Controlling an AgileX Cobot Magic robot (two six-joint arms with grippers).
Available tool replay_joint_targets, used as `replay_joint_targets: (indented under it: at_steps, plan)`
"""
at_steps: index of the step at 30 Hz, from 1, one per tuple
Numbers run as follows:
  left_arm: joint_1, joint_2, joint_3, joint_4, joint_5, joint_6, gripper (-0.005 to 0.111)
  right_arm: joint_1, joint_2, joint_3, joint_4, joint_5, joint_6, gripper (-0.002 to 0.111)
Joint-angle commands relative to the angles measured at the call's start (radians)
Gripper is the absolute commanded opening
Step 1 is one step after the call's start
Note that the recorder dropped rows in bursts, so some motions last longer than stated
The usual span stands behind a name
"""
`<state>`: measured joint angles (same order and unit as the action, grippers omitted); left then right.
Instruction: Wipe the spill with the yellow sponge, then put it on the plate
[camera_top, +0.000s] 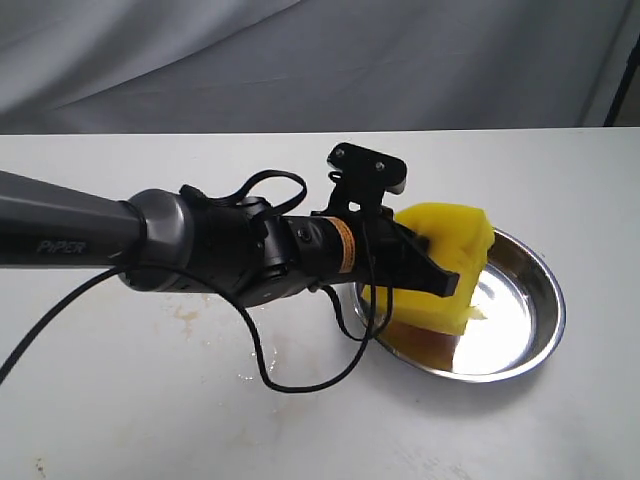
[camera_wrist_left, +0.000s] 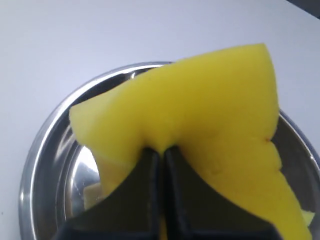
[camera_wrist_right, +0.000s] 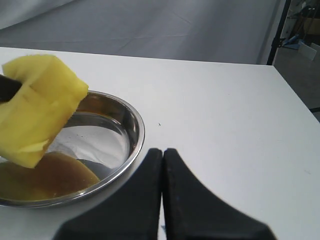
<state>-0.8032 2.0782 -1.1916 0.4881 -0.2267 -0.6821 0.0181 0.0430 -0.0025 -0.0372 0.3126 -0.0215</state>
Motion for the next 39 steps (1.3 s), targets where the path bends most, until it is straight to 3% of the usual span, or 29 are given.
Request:
replay_joint_targets:
  at_steps: [1,14,16,20,23,29,39]
  plan:
    - [-0.005,0.033,-0.013,-0.005,-0.038,-0.022,0.0,-0.007,-0.004,0.002,0.004,-0.004,0.004,0.0]
    - [-0.005,0.042,-0.013,-0.005,-0.086,-0.015,0.004,-0.007,-0.004,0.002,0.004,-0.004,0.004,0.0]
    - [-0.005,0.042,-0.013,0.036,-0.086,-0.015,0.011,-0.007,-0.004,0.002,0.004,-0.004,0.004,0.0]
    - [-0.005,0.042,-0.013,0.069,-0.099,-0.015,0.046,-0.007,-0.004,0.002,0.004,-0.004,0.004,0.0]
    - [-0.005,0.042,-0.013,0.069,-0.119,-0.015,0.061,-0.007,-0.004,0.002,0.004,-0.004,0.004,0.0]
    - [0.002,0.005,-0.013,0.069,-0.134,-0.015,0.062,-0.007,-0.004,0.002,0.004,-0.004,0.004,0.0]
    - [0.091,-0.251,0.002,0.127,0.067,-0.015,0.061,-0.007,-0.004,0.002,0.004,-0.004,0.004,0.0]
